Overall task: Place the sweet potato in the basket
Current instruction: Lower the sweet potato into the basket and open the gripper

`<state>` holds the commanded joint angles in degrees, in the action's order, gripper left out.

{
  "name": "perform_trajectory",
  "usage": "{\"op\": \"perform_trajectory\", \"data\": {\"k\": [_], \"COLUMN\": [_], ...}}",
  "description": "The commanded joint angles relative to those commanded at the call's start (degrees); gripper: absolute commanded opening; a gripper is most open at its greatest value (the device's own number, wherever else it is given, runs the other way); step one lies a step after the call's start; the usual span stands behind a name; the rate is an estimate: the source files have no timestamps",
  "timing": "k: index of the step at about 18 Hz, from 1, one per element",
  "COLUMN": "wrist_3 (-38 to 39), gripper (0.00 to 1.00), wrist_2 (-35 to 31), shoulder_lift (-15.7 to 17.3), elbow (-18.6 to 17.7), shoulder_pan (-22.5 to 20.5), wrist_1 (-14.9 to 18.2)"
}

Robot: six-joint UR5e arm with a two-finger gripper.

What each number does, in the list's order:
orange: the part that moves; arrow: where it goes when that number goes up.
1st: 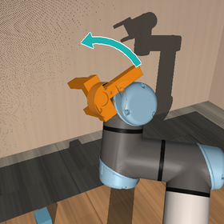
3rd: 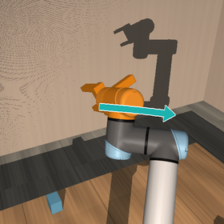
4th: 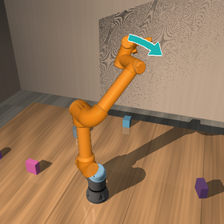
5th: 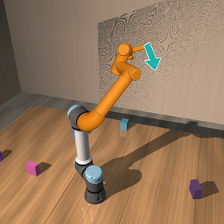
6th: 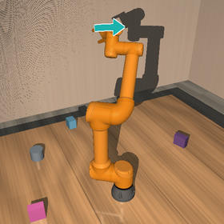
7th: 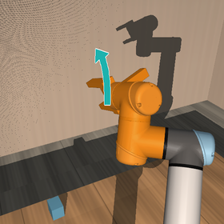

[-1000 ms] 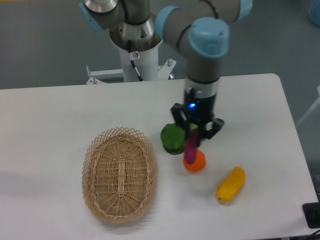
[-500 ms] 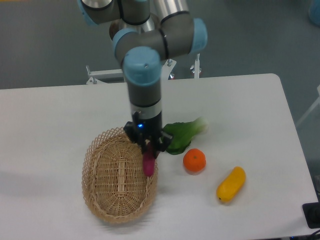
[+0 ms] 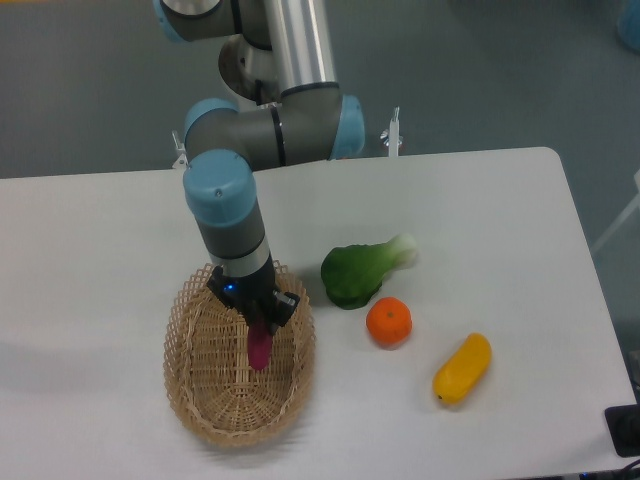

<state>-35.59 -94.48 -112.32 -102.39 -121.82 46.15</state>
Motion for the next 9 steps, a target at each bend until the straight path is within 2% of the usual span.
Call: {"op": "perform_trajectory", "data": {"k": [3,5,7,9], "wrist_3": [-0.09,-0.18,-0.18,-0.26], "gripper": [0.39,0.48,0.52,0.77], "wrist_2": [-0.09,-0.09,-0.18,-0.18], "shoulder_lift": [-1.05,-1.41,-1.84,-2.02], "elbow": [0.08,0.0,-0.09,0.61], "shoulder_pan": [0.27,0.97,1.06,1.15], "wrist_1": [0.0,0.08,0.17,0.08]}}
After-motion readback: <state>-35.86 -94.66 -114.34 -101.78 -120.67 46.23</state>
